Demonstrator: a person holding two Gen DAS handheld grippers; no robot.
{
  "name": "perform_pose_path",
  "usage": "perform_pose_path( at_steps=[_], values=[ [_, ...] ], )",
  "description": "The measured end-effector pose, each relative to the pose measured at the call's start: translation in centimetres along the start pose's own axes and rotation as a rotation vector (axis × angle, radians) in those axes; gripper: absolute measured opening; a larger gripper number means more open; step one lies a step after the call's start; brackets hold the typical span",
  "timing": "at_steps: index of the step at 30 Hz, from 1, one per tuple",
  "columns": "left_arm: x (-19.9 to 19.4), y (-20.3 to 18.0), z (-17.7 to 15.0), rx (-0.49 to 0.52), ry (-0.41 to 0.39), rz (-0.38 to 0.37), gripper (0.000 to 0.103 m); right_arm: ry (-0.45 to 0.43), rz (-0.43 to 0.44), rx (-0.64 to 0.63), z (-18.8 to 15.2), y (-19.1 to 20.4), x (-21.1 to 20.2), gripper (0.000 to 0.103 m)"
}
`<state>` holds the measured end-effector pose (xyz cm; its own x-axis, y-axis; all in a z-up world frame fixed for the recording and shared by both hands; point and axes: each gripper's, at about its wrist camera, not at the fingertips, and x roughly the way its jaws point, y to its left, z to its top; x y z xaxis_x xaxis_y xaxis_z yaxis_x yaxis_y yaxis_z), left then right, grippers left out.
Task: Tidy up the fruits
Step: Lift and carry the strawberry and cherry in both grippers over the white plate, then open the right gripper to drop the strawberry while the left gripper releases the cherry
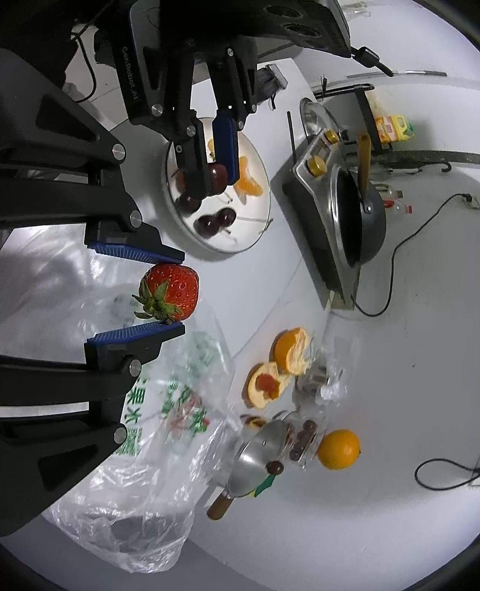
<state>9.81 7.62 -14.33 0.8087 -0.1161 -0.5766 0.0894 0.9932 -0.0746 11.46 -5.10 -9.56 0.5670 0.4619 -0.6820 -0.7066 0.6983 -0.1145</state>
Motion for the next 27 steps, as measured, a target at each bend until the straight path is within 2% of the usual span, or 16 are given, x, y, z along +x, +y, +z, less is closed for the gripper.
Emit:
perform_pose_path(
  at_steps=[15,27],
  values=[
    [-2.7,5.8,-1.9,-0.088,-0.028,0.065,0.029,0.027,0.055,-0.059,1.7,5.8,2.5,0.033],
    [-2.1,9.5,-2.6,-0.128,-0.019,0.088,0.029,0.047,0.092,-0.082,3.4,8.3,5.4,0.033]
  ],
)
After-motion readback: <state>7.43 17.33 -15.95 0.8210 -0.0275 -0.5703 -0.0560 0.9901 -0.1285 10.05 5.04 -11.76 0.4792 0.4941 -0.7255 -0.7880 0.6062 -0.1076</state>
